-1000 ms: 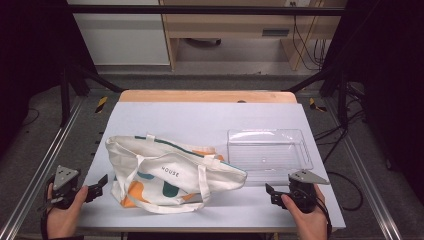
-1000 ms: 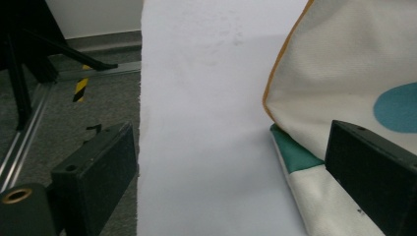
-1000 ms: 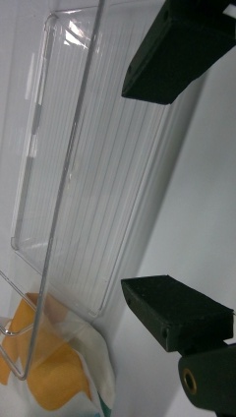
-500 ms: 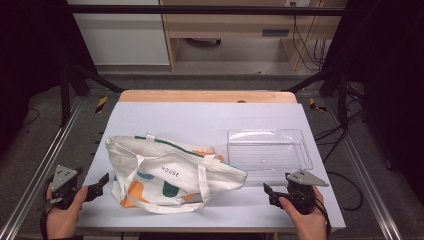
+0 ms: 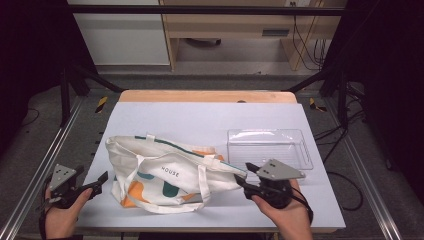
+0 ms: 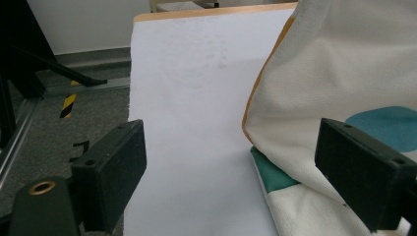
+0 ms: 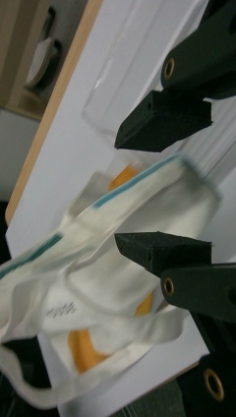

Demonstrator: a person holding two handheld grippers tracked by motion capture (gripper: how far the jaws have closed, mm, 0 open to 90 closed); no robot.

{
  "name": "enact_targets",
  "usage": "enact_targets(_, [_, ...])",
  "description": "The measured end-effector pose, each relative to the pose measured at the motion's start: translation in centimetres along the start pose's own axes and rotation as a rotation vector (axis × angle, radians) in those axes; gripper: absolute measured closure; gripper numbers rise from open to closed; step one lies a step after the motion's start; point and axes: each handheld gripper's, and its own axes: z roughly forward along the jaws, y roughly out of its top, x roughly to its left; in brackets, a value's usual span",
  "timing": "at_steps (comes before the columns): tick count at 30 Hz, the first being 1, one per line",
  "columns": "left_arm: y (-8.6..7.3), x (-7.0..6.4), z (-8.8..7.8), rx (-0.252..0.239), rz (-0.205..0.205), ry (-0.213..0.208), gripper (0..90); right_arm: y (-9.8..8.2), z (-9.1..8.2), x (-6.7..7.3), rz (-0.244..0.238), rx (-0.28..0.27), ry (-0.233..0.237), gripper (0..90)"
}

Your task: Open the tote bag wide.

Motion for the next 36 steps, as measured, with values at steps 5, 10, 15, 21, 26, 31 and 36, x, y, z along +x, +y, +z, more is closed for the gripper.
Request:
enact_targets(5, [0.0,0.0,0.0,0.002,0.006,0.000,16.2,3.6,2.8,1.8,-0.061,0.043,0.087,57.7])
enact_targets(10, [0.2,0.1,-0.2,-0.001,0.002,0.000,19.2,6.6,7.9,3.1,-0.108,0.130,0.177,59.8])
enact_targets(15, [0.4,0.1,-0.4,-0.023,-0.013,-0.008,20.3,8.0,12.5,3.9,-0.136,0.239,0.212,60.7])
enact_targets(21, [0.8,0.0,-0.6,-0.031,-0.023,-0.032,22.0,7.4,13.2,4.7,-0.160,0.278,0.226,84.7])
enact_targets(26, [2.4,-0.4,-1.7,-0.064,0.000,-0.056,27.1,6.1,10.8,6.5,-0.188,0.232,0.289,88.7])
enact_targets(31, [6.1,-1.5,-3.7,-0.114,0.022,-0.105,31.3,3.4,9.6,8.6,-0.181,0.191,0.349,88.7])
enact_targets(36, [9.1,-3.2,-4.0,-0.089,0.118,-0.143,34.4,1.2,9.9,9.8,-0.178,0.200,0.388,88.6])
